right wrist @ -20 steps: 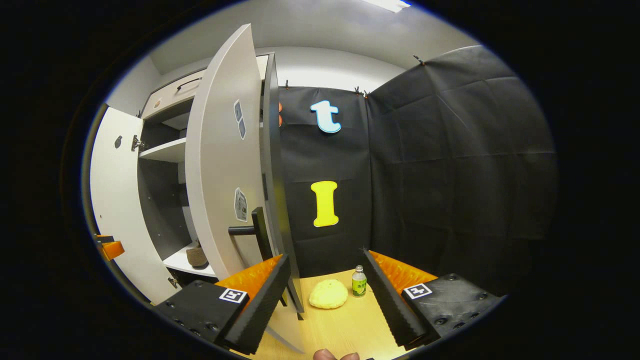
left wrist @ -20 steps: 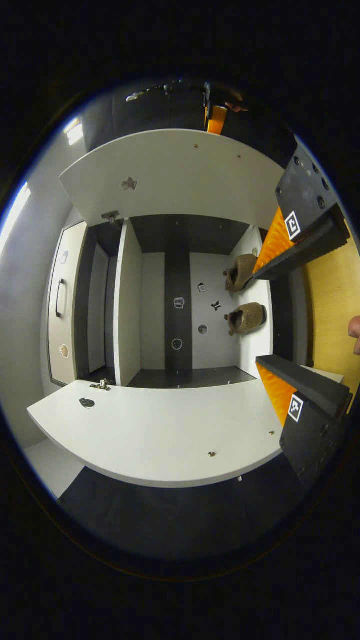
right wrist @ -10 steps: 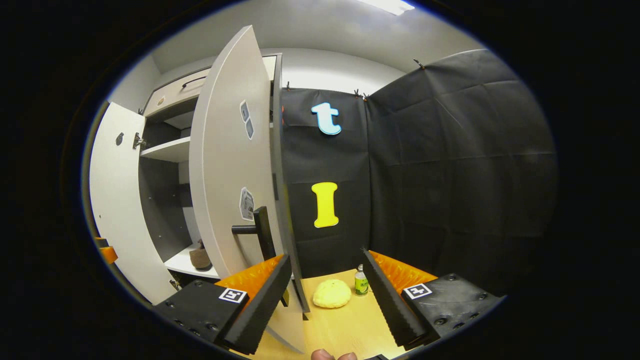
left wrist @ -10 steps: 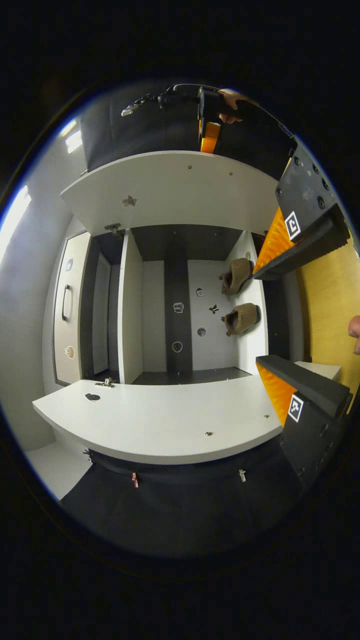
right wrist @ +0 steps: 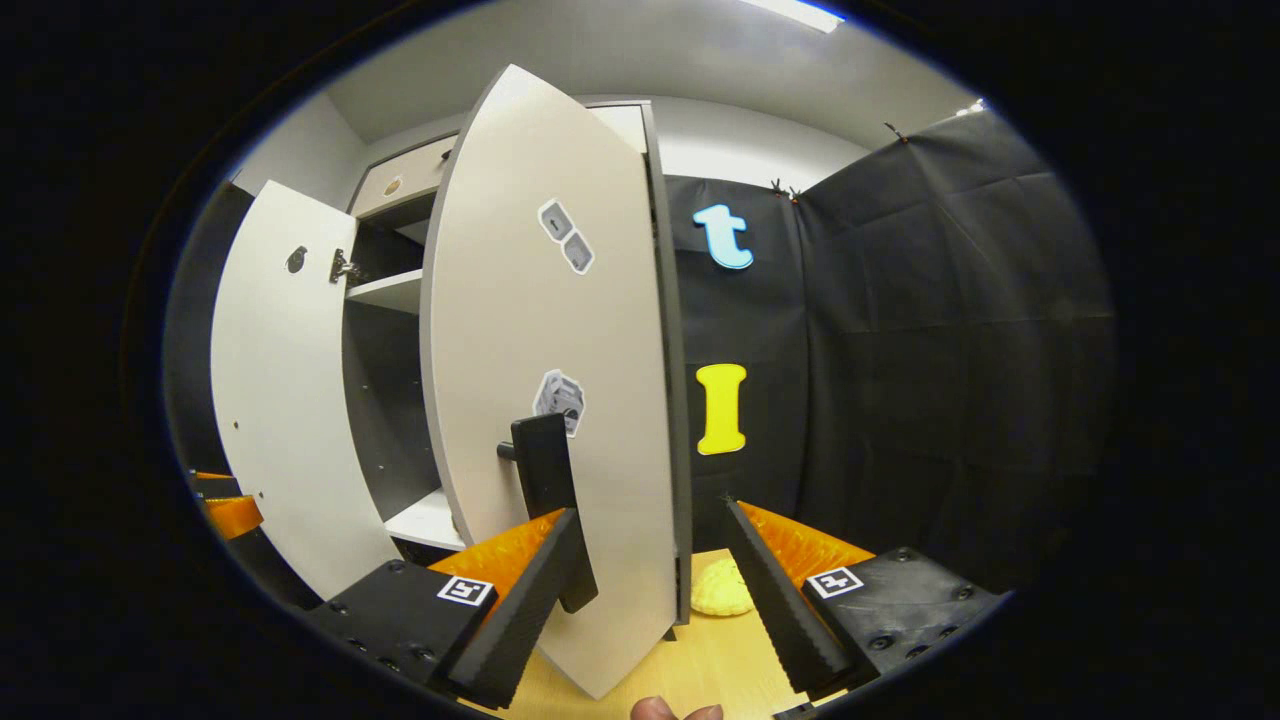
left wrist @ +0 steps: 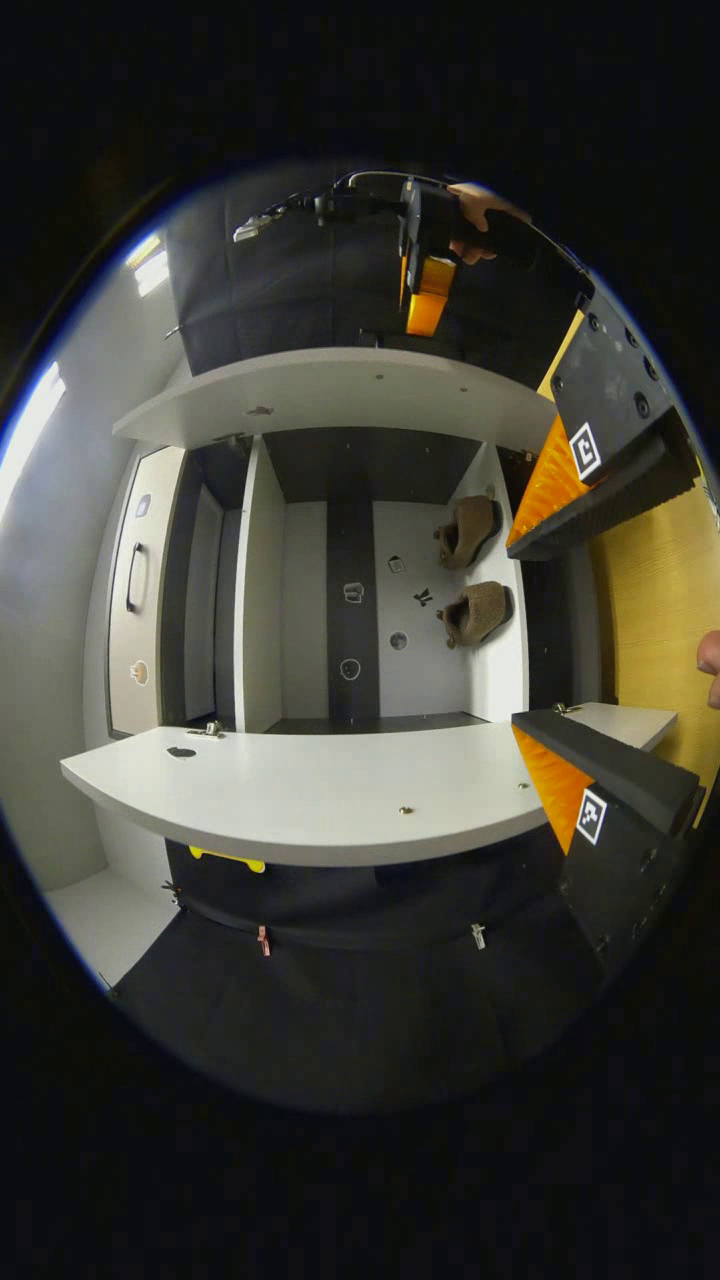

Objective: Grab one shoe with the right hand and put it into the shoe cabinet, grab the other shoe with the left hand and put it into the shoe cabinet; then close the right door with the right hand and the left door with the left hand.

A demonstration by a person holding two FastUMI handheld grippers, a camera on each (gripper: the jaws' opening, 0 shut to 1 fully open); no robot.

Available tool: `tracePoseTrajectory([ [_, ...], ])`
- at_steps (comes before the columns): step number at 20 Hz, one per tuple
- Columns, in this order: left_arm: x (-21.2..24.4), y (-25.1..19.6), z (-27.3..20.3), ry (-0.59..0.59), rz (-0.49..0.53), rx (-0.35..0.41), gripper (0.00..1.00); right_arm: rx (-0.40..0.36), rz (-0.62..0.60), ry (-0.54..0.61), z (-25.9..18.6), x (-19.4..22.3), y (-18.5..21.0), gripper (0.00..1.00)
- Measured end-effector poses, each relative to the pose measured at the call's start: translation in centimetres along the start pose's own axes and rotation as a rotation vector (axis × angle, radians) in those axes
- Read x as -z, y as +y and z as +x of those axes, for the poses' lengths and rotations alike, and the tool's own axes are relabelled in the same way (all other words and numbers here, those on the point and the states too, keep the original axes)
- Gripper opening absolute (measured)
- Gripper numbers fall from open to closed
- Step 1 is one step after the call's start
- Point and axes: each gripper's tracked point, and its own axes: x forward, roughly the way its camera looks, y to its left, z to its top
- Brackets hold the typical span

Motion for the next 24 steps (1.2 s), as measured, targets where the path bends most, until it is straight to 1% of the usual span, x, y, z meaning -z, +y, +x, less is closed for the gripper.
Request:
tracePoseTrajectory([
  [1, 0.0, 0.3, -0.2, -0.001, -0.004, -0.007, 0.96, -0.021, 0.002, 0.003, 0.5, 0.1, 1.2, 0.98],
  [5, -0.1, 2.1, -1.3, -0.005, -0.006, -0.046, 0.96, -0.126, 0.037, 0.026, 1.7, 0.5, 6.6, 0.98],
  [6, -0.1, 2.6, -1.6, -0.006, -0.008, -0.056, 0.96, -0.150, 0.037, 0.030, 1.6, 0.6, 7.9, 0.98],
  [7, -0.1, 3.2, -1.8, -0.006, -0.010, -0.068, 0.96, -0.170, 0.036, 0.029, 1.5, 0.6, 9.1, 1.00],
  [8, -0.1, 3.8, -2.2, -0.009, -0.015, -0.083, 0.96, -0.188, 0.034, 0.028, 1.3, 0.7, 10.1, 0.98],
  [11, -0.2, 6.1, -3.0, -0.023, -0.028, -0.133, 0.96, -0.230, 0.025, 0.039, 0.4, 1.6, 12.8, 0.98],
  [15, -0.8, 9.8, -4.6, -0.037, -0.023, -0.203, 0.96, -0.262, 0.033, 0.063, -1.0, 2.7, 14.7, 0.98],
  [19, -1.2, 14.8, -4.5, -0.045, -0.003, -0.288, 0.96, -0.277, 0.049, 0.079, -2.1, 3.3, 15.6, 0.98],
  [21, -1.8, 17.2, -4.1, -0.054, 0.010, -0.328, 0.96, -0.273, 0.052, 0.080, -2.6, 3.3, 15.4, 0.98],
  [24, -1.8, 19.9, -2.0, -0.059, 0.020, -0.361, 0.96, -0.266, 0.059, 0.082, -3.1, 3.2, 15.0, 0.98],
])
